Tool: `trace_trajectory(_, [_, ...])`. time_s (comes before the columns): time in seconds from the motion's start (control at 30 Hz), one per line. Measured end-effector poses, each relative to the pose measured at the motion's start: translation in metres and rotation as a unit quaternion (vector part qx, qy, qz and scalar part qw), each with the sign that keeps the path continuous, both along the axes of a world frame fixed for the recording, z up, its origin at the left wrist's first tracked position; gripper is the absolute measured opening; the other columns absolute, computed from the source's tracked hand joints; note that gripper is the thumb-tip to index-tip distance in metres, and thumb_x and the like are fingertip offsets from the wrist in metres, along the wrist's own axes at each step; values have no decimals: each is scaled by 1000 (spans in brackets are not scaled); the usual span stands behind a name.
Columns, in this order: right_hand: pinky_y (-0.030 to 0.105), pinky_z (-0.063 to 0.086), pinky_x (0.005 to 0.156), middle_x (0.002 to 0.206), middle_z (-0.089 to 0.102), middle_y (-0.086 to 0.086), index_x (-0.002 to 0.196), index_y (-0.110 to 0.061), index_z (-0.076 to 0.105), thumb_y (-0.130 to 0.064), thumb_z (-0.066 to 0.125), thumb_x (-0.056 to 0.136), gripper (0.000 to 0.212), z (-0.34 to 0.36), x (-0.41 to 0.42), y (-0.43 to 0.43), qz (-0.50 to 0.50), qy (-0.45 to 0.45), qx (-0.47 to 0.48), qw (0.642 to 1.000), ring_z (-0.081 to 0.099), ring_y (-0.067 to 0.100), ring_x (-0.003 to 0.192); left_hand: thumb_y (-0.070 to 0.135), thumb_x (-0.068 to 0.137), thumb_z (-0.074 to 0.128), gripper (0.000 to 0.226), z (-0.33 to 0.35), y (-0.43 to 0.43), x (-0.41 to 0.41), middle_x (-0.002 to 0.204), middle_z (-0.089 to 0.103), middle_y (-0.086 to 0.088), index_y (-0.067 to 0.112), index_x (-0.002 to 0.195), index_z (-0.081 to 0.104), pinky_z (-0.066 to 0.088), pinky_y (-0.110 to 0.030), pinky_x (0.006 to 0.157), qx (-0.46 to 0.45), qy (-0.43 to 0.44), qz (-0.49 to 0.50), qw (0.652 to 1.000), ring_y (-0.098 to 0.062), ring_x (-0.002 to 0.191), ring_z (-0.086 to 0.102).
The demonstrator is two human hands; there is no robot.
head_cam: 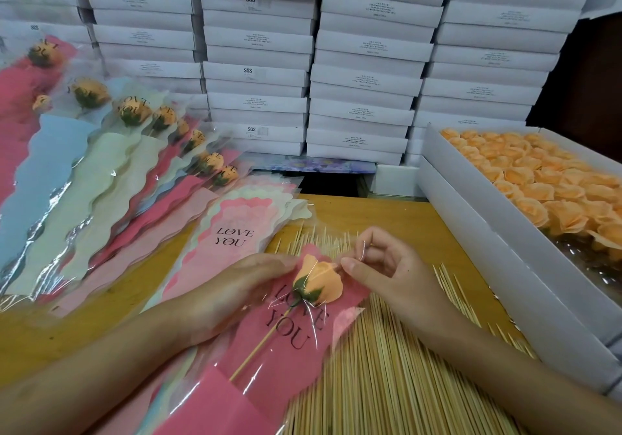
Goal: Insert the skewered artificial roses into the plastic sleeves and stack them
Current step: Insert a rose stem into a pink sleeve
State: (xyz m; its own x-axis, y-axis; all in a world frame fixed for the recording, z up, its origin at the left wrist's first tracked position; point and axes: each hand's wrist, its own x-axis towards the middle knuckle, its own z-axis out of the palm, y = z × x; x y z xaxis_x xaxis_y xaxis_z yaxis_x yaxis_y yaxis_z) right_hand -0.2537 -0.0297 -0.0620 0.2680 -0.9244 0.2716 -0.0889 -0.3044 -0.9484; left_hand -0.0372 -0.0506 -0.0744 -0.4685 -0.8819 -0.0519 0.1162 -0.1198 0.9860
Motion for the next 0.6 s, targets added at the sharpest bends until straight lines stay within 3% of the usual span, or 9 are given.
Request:
trace_trajectory(0.07, [17,54,70,88,77,1,85,-4,47,-11,59,94,16,0,0,0,8,-2,1,1000,72,11,84,26,83,64,31,-4,-3,3,115,69,-18,10,107,74,53,-34,96,1,-2,20,1000,-29,108,66])
trace_trajectory(0.23, [15,51,69,89,77,5,88,1,40,-9,54,97,20,0,0,-1,30,-5,1,1000,73,15,84,26,80,68,15,-5,-2,4,93,76,-4,21,88,80,57,-22,74,-1,1,-3,1000,-13,86,73])
trace_trajectory(0.37, [19,53,72,90,76,9,87,-8,39,-8,47,100,16,0,1,-1,59,-8,6,998,72,18,84,38,75,73,58,-3,-3,4,110,59,-22,-8,108,62,43,-43,93,3,-17,4,1000,-34,101,54])
trace_trajectory(0.43, [19,54,72,91,76,10,87,-10,38,-8,44,101,16,0,0,-1,73,-8,10,997,72,17,84,39,73,76,67,-1,0,4,106,53,-24,-14,109,55,41,-44,87,7,-15,8,1000,-37,100,46])
trace_trajectory(0.6, [18,54,71,91,76,9,87,-10,40,-9,38,103,16,-1,0,-1,96,11,17,995,72,16,85,40,81,66,72,0,2,3,98,58,-26,-19,117,46,52,-33,71,-9,-27,-15,999,-34,86,56])
